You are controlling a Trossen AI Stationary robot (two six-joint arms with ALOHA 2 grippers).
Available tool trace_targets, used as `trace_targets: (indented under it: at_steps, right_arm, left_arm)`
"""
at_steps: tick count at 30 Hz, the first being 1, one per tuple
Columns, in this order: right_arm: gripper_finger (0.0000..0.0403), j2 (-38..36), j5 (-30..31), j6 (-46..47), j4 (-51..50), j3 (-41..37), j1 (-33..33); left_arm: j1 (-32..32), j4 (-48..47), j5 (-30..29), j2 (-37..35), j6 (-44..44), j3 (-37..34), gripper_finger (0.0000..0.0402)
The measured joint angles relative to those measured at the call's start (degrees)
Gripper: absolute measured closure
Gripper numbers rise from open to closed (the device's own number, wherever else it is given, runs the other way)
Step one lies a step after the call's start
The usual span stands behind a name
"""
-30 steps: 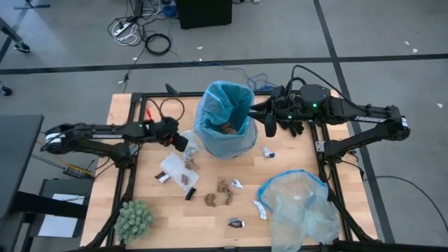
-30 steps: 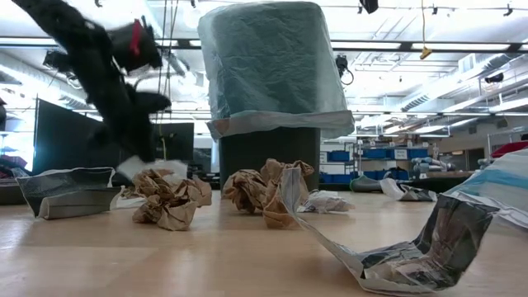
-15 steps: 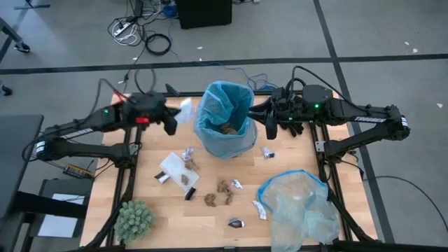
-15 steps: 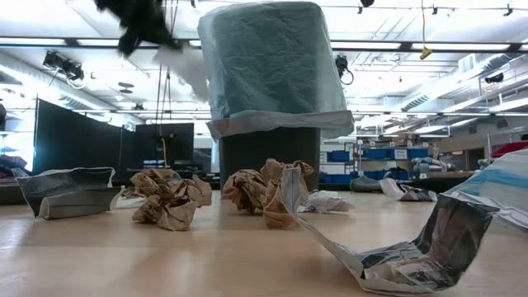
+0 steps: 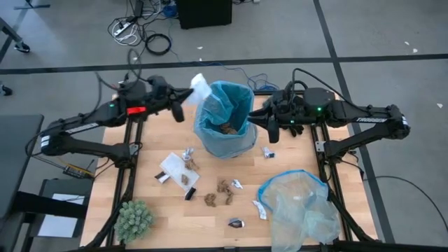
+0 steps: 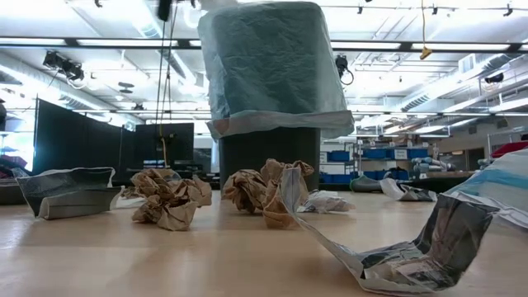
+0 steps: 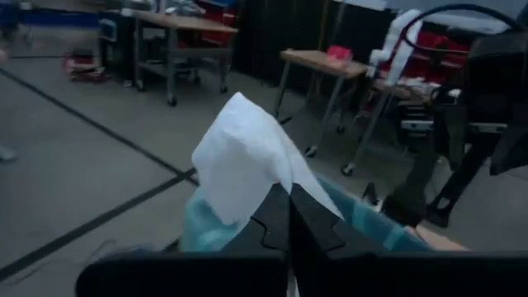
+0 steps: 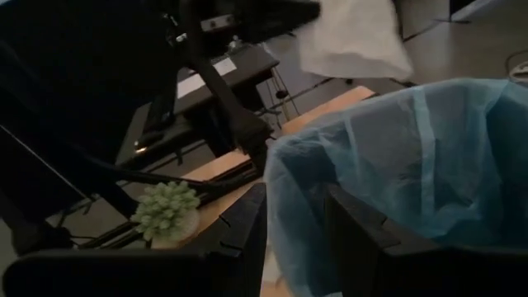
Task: Place trash/remove bag and relplace
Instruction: Put the white wipes into the trash bin, then put the white paper into the trash bin
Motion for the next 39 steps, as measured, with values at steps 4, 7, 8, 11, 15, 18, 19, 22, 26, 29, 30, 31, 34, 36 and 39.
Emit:
trace_targets:
  at_steps: [4,7,8,11,15,18,19,22,26,29,30,31,34,36,39]
  right_arm:
    - [0.0293,-2.0,0.0,-0.2,-1.8,0.1,0.7]
    - [0.0293,-4.1,1.5,0.4,-5.2,0.1,0.7]
    - [0.0293,-4.8,2.3,0.7,-6.4,0.1,0.7]
    - [0.0293,-6.9,4.7,1.4,-9.8,0.1,0.7]
    - [0.0293,-8.6,6.7,1.8,-11.8,0.1,0.7]
    - [0.0293,-9.0,6.9,1.2,-12.5,0.1,0.7]
    - [0.0293,-9.0,6.9,0.1,-12.8,0.1,0.7]
    - [0.0291,-8.5,7.3,-3.8,-15.8,0.1,0.7]
    - [0.0285,-7.2,9.4,-4.2,-21.6,0.1,0.5]
    - [0.0277,-6.3,11.0,-3.3,-24.8,0.1,0.5]
    - [0.0275,-5.8,11.3,-2.4,-25.7,0.1,0.6]
    - [0.0273,-5.5,11.5,-1.3,-26.8,0.1,0.6]
    - [0.0269,-4.6,11.6,0.3,-30.1,0.1,0.6]
    - [0.0269,-4.1,11.6,0.9,-31.6,-0.3,0.6]
    - [0.0270,-3.9,11.5,1.2,-31.4,-2.6,0.6]
  left_arm:
    - [-1.2,6.8,2.4,6.0,-0.6,0.0,0.0396]
    - [-2.1,10.8,3.1,9.7,-2.8,0.0,0.0395]
    - [-2.5,12.2,3.1,10.9,-3.7,0.0,0.0395]
    - [-3.5,14.5,3.5,13.7,-3.7,0.2,0.0395]
    - [-4.6,13.9,3.4,16.6,-2.4,0.9,0.0388]
    - [-5.9,14.6,2.1,17.8,0.1,1.4,0.0368]
    - [-6.3,14.9,2.1,17.8,0.7,1.4,0.0359]
    - [-6.9,15.3,2.0,17.8,2.1,1.4,0.0324]
    - [-7.0,14.8,1.9,17.8,2.3,1.4,0.0271]
    - [-7.0,14.2,1.9,17.8,1.6,1.4,0.0237]
    - [-7.0,13.9,1.6,17.8,0.5,1.4,0.0229]
    - [-7.0,13.8,1.5,17.8,-0.8,1.4,0.0223]
    - [-7.0,13.8,1.3,17.0,-2.4,1.4,0.0217]
    - [-7.1,13.9,1.3,15.7,-1.5,1.7,0.0218]
    - [-8.4,12.4,0.5,14.7,3.4,4.3,0.0225]
